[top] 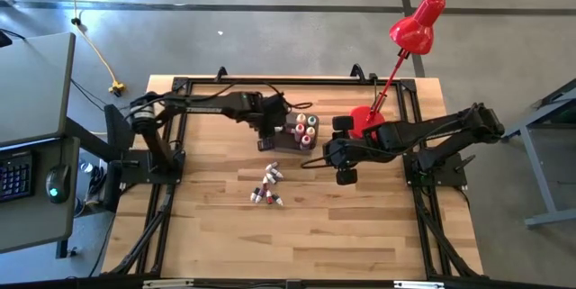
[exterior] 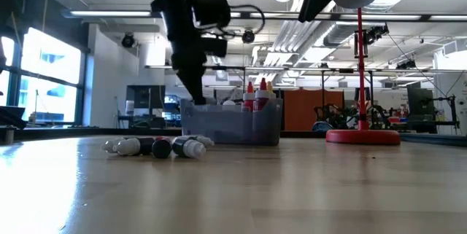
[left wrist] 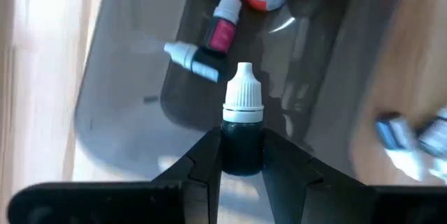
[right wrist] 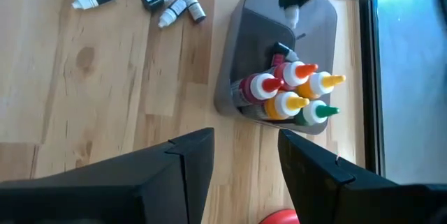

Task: Pick & Place food coloring
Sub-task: Put the small blue food coloring bottle into the black bin

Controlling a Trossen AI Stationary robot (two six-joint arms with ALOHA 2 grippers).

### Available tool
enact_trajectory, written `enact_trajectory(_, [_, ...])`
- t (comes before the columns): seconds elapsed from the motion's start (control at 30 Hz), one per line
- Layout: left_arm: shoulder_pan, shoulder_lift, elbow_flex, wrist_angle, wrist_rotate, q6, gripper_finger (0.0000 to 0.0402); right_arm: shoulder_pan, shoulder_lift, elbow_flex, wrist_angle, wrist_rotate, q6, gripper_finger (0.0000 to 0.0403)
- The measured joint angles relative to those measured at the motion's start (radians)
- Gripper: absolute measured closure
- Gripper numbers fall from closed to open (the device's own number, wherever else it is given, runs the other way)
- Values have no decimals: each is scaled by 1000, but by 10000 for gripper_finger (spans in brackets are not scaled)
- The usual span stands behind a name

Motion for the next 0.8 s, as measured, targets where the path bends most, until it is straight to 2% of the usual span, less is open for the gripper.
enact_trajectory(0.13, [-3,59,1,67,-10,62,322,0,0,0,-1,26,-1,249])
enact_trajectory(0.37, [-2,130,4,59,-20,78,322,0,0,0,-2,37,-4,249])
enact_trajectory(0.7, [-2,153,0,68,-45,55,321,0,0,0,-1,36,-13,249])
enact_trajectory(0.8, [-2,153,0,69,-45,55,308,0,0,0,-1,36,-14,249])
